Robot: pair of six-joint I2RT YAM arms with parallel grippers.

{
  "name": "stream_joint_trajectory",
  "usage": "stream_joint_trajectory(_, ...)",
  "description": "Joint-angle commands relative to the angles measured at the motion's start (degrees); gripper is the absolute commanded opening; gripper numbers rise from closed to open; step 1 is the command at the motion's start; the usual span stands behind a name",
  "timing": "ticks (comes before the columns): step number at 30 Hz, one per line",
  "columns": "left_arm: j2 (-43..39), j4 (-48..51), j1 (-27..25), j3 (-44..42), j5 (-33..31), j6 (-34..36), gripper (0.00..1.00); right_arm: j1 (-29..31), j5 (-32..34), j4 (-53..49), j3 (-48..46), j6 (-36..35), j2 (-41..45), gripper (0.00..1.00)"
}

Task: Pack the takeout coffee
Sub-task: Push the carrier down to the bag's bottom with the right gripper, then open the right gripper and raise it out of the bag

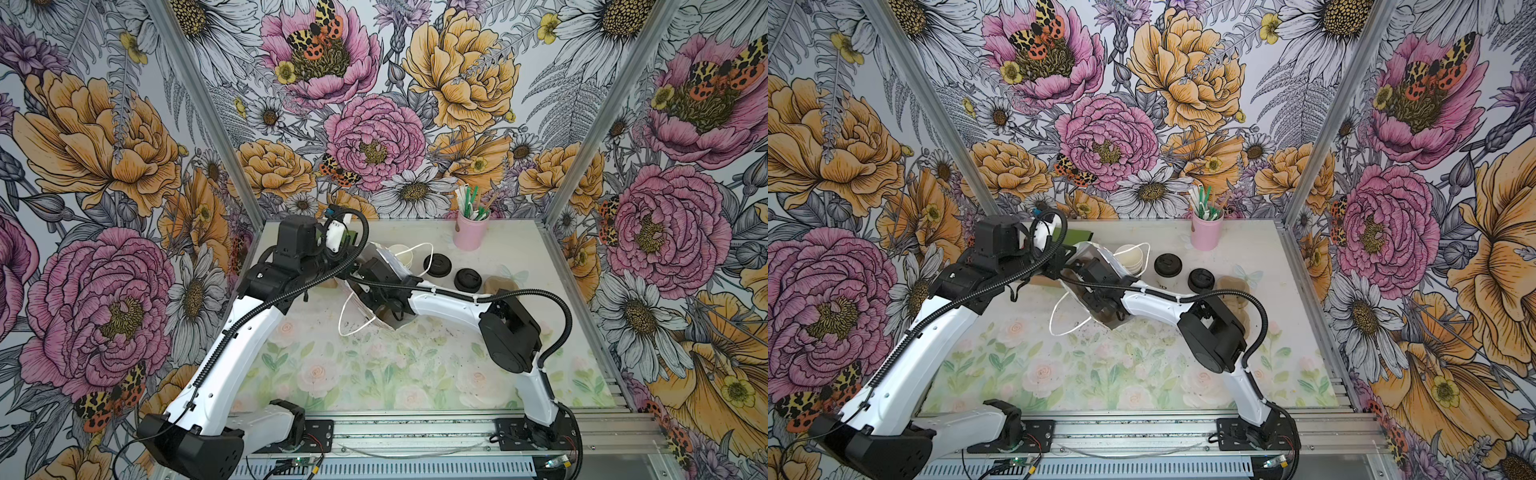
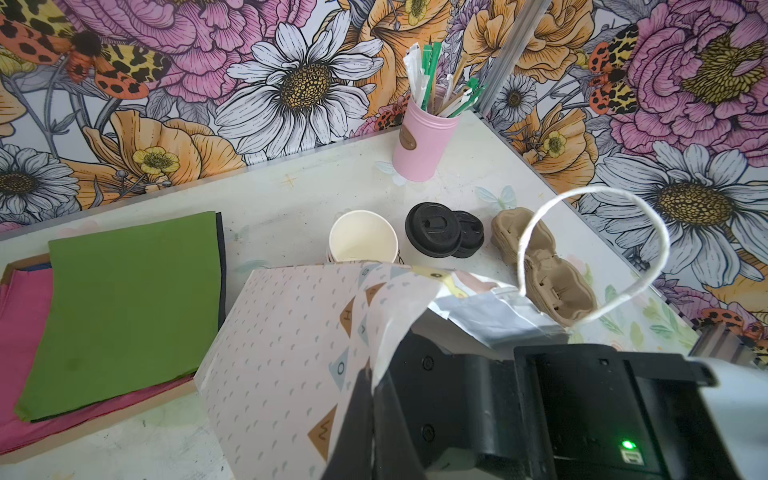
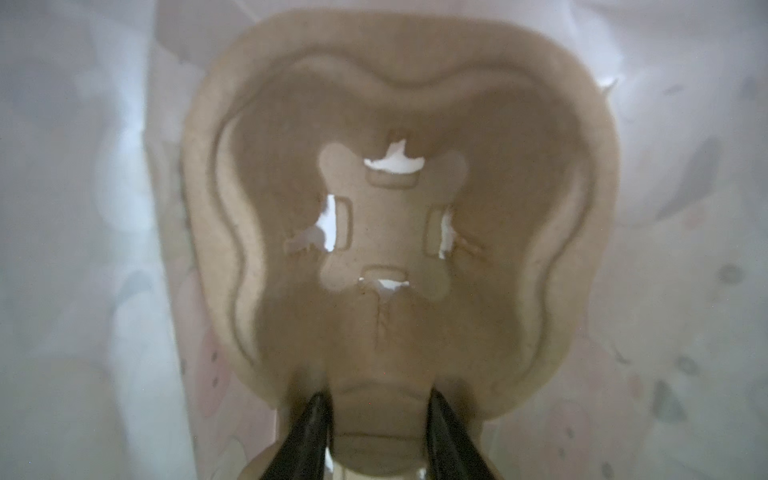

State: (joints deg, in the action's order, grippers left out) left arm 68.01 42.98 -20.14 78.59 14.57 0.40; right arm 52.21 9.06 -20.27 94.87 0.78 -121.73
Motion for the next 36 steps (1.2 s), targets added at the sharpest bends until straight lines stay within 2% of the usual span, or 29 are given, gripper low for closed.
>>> stream_joint_trajectory(1,-1.47,-2.64,-0.45,-0.71,-0.65,0.82,0.00,0.77,1.14,-2.23,-1.58,0.03,3.47,0.42)
stream_joint_trajectory(11,-1.81,-2.68,-0.25,-1.50,-1.78,1.15,0.00,1.25,2.65,-2.14,-4.83,1.71,9.21,0.50)
stream_joint_trajectory(19,-1.65,-2.65,-0.18,-1.98,-1.91,1.16,0.00,2.24,3.91,-2.12,-5.97,2.08,12.52,0.63)
stream_joint_trajectory(24,-1.84,-2.64,-0.17,-2.43,-2.26,1.18,0.00,2.93,4.50,-1.93,-6.34,2.30,13.80,0.68)
stream_joint_trajectory(36,-2.65,-2.66,0.15,-3.01,-2.49,1.14,0.00,4.22,2.21,7.99,-15.55,2.34,23.52,0.77)
